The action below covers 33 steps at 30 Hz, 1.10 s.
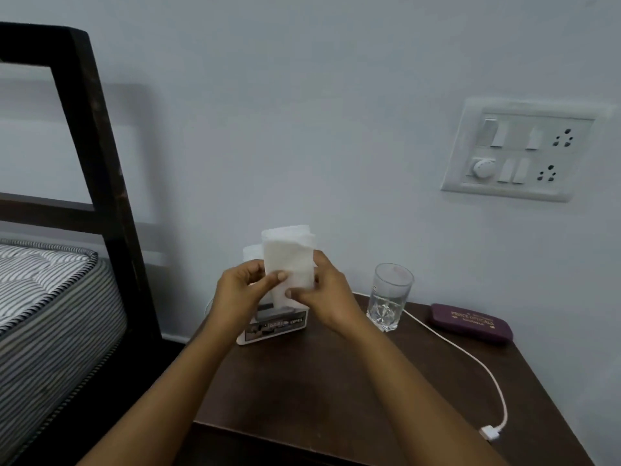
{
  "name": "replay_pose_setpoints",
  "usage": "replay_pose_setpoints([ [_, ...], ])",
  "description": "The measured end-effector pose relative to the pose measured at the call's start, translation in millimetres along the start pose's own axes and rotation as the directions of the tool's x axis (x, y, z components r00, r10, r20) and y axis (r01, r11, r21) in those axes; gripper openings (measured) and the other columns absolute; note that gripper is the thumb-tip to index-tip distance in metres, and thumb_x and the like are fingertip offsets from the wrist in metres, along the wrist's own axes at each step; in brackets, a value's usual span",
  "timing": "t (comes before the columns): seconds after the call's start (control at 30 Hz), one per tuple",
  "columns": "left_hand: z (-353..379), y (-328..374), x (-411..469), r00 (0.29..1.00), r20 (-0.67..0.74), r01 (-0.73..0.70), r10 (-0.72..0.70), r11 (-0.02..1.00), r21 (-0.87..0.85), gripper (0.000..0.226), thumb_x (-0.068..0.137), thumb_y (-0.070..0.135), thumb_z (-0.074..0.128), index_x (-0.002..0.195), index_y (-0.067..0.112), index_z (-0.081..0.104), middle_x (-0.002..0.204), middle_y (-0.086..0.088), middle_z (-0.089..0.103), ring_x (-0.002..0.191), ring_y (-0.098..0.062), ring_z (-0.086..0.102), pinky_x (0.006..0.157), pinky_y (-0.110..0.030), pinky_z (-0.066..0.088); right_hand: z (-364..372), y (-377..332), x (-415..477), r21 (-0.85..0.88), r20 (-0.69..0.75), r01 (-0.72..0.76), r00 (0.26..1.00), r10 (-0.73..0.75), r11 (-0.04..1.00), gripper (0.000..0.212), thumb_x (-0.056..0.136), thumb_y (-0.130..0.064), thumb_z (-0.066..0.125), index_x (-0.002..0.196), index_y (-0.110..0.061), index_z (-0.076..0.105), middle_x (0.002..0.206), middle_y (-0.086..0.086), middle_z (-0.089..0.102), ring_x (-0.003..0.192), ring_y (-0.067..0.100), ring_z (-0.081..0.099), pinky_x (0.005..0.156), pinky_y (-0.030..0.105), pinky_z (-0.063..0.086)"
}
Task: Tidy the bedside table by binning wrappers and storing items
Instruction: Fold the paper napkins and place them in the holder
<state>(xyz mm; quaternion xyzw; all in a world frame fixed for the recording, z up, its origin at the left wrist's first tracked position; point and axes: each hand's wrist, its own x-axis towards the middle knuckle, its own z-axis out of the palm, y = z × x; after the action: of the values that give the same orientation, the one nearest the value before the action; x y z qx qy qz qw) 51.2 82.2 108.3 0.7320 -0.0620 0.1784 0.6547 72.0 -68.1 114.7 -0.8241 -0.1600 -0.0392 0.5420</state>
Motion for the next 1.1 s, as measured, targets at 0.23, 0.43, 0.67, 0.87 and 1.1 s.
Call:
replay_pose_setpoints([
  [0.23, -28, -26, 29, 0.997, -0.012, -0.059, 0.071, 0.904, 0.423, 0.011, 0.08, 0.026, 0.071, 0.077, 0.016, 0.075, 0.07, -0.002, 0.073, 0.062, -0.021, 0.064, 0.061, -0.037, 0.05, 27, 20, 41, -0.422, 0.094, 0.055, 0.995, -0.017, 0.905, 0.048, 0.077, -0.026, 0.072, 0.121, -0.02, 0.055, 0.114, 0.008, 0.067, 0.104, 0.029, 0.061, 0.09, 0.041, 0.048],
  [0.43, -30, -41, 31, 0.998, -0.004, -0.058, 0.069, 0.861, 0.506, 0.016, 0.078, 0.032, 0.072, 0.085, 0.019, 0.077, 0.08, 0.001, 0.075, 0.074, -0.014, 0.068, 0.071, -0.042, 0.055, 41, 39, 48, -0.657, 0.156, 0.15, 0.986, -0.063, 0.739, 0.043, 0.078, -0.039, 0.068, 0.114, -0.017, 0.059, 0.112, 0.008, 0.061, 0.108, 0.028, 0.052, 0.086, 0.035, 0.026],
  [0.67, -37, -33, 33, 0.986, 0.003, -0.134, 0.169, 0.773, 0.62, 0.022, 0.077, 0.035, 0.072, 0.086, 0.016, 0.077, 0.081, -0.005, 0.076, 0.076, -0.02, 0.069, 0.073, -0.039, 0.052, 40, 38, 54, -0.663, 0.333, 0.236, 0.943, -0.002, 0.71, 0.032, 0.083, -0.033, 0.063, 0.109, -0.016, 0.057, 0.095, 0.005, 0.051, 0.111, 0.029, 0.041, 0.09, 0.039, 0.026],
  [0.87, -37, -34, 35, 0.981, 0.046, -0.173, 0.188, 0.746, 0.643, 0.054, 0.064, 0.069, 0.054, 0.083, 0.024, 0.077, 0.074, 0.003, 0.075, 0.069, -0.013, 0.067, 0.067, -0.035, 0.052, 26, 20, 52, -0.538, 0.301, 0.142, 0.953, 0.032, 0.831, 0.044, 0.081, -0.033, 0.068, 0.12, -0.021, 0.054, 0.113, 0.004, 0.059, 0.112, 0.019, 0.041, 0.095, 0.038, 0.027],
  [1.1, -29, -38, 32, 0.947, 0.063, -0.239, 0.316, 0.557, 0.796, 0.044, 0.073, 0.064, 0.058, 0.07, 0.022, 0.074, 0.05, 0.0, 0.063, 0.044, -0.005, 0.042, 0.061, -0.03, 0.035, 32, 30, 49, -0.676, 0.278, 0.206, 0.96, -0.014, 0.707, 0.044, 0.085, -0.033, 0.062, 0.121, -0.008, 0.054, 0.115, 0.012, 0.051, 0.109, 0.032, 0.03, 0.096, 0.033, 0.026],
])
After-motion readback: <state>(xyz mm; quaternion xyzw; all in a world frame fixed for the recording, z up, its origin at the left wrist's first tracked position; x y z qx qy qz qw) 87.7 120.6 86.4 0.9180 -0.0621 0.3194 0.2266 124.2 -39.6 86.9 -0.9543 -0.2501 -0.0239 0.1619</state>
